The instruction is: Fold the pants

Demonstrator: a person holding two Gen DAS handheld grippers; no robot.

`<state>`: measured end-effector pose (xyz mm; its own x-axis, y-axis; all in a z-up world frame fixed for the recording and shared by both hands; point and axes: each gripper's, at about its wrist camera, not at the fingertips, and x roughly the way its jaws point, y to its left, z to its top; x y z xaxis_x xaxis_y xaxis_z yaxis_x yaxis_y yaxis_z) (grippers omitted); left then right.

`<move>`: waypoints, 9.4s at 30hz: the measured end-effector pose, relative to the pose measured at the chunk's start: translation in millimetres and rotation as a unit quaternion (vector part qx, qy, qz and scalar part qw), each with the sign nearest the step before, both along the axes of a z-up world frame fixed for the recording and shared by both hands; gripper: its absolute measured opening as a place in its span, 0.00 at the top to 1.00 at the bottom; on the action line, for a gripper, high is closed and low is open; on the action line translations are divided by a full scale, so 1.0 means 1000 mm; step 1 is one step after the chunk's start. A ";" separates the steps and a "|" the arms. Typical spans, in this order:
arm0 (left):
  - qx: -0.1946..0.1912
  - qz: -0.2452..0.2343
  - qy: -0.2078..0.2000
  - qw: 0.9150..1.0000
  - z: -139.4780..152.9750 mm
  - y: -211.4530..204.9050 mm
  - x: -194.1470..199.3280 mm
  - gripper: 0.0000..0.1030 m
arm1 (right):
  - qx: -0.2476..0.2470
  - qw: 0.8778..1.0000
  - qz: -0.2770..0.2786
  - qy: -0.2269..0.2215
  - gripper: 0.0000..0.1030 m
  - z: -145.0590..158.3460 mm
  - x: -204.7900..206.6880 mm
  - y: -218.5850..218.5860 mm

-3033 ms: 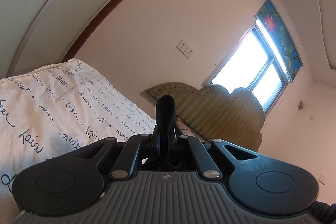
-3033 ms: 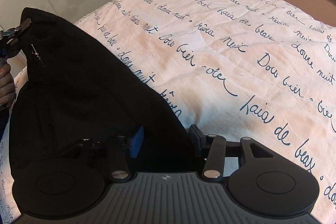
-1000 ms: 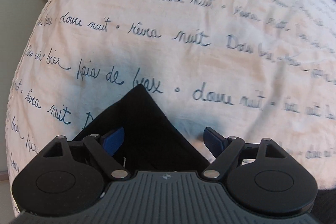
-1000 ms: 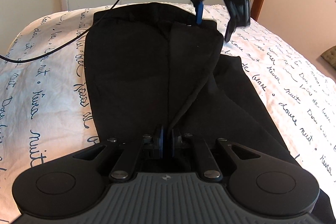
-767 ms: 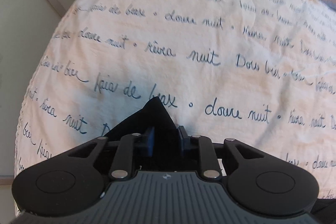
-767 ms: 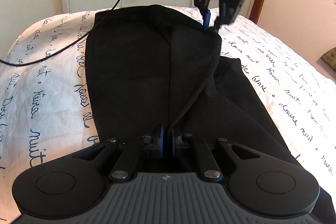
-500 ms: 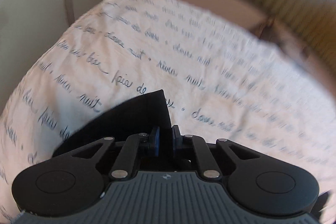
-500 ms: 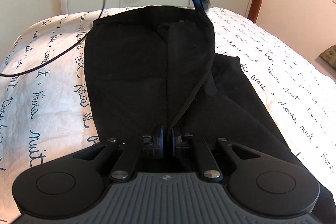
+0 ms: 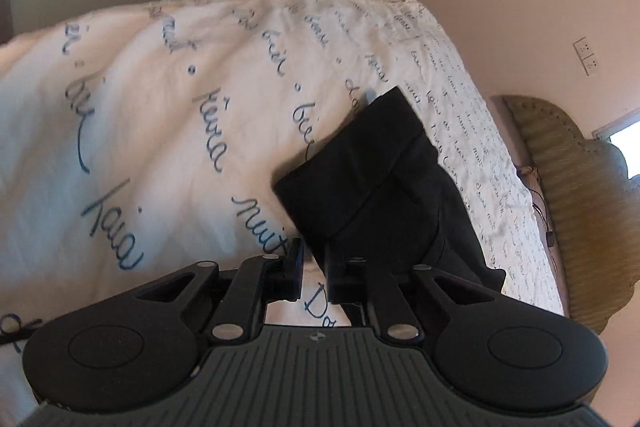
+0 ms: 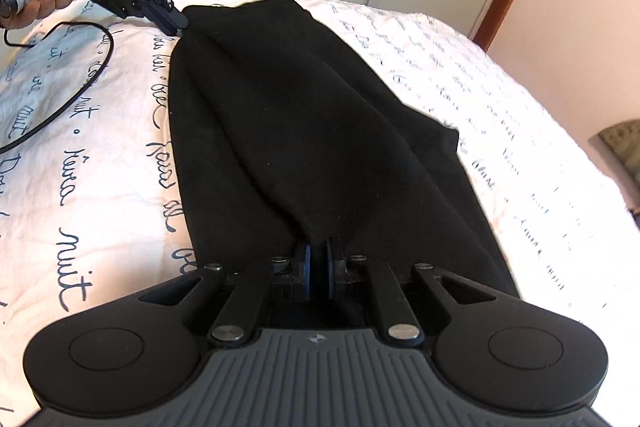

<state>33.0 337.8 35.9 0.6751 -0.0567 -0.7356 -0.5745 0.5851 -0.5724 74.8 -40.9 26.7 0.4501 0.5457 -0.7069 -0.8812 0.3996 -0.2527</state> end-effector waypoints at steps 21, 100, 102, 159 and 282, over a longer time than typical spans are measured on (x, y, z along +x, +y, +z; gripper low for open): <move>-0.177 -0.015 -0.053 0.983 -0.019 -0.025 -0.015 0.53 | 0.052 0.997 -0.043 -0.042 0.93 0.054 -0.012 -0.010; -0.315 -0.055 -0.039 0.947 -0.046 -0.145 0.046 0.93 | 0.593 0.539 -0.402 0.443 0.27 -0.058 0.000 -0.292; -0.319 -0.058 -0.039 0.945 -0.045 -0.145 0.046 0.93 | 0.569 0.543 -0.387 0.481 0.27 -0.069 0.005 -0.259; -0.320 -0.037 0.008 0.947 -0.085 -0.121 0.032 0.91 | 0.780 0.345 -0.426 0.301 0.27 -0.063 -0.036 -0.358; -0.305 -0.077 -0.016 0.949 -0.096 -0.127 0.051 0.84 | 0.628 0.467 -0.568 0.257 0.93 -0.044 -0.039 -0.502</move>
<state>83.9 211.2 -60.4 0.6458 -0.5658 -0.5127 -0.4853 0.2142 -0.8477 35.6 -542.6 -17.7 0.9001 0.2907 -0.3245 0.2627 0.2322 0.9365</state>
